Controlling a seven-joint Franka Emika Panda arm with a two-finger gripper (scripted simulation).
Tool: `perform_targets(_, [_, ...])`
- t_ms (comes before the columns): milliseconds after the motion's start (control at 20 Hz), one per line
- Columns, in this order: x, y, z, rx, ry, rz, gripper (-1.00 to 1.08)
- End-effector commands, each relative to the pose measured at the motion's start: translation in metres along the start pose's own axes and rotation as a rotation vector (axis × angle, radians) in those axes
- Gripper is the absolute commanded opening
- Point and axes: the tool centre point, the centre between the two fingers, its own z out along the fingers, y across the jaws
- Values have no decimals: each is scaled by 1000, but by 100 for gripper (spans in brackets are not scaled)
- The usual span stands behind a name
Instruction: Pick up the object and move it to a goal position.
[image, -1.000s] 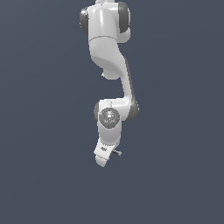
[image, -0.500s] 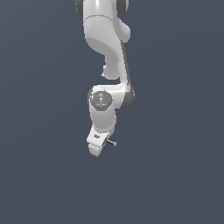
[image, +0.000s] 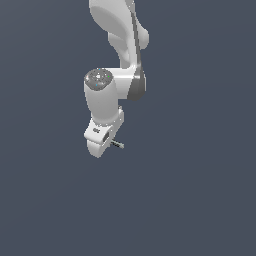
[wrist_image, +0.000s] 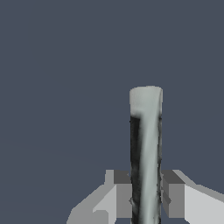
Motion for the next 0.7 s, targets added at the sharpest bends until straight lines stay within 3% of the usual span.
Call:
perform_targets(0, [-15, -7, -21, 0, 0, 0, -100])
perform_targets(650, [-96, -43, -139, 0, 4, -1, -100])
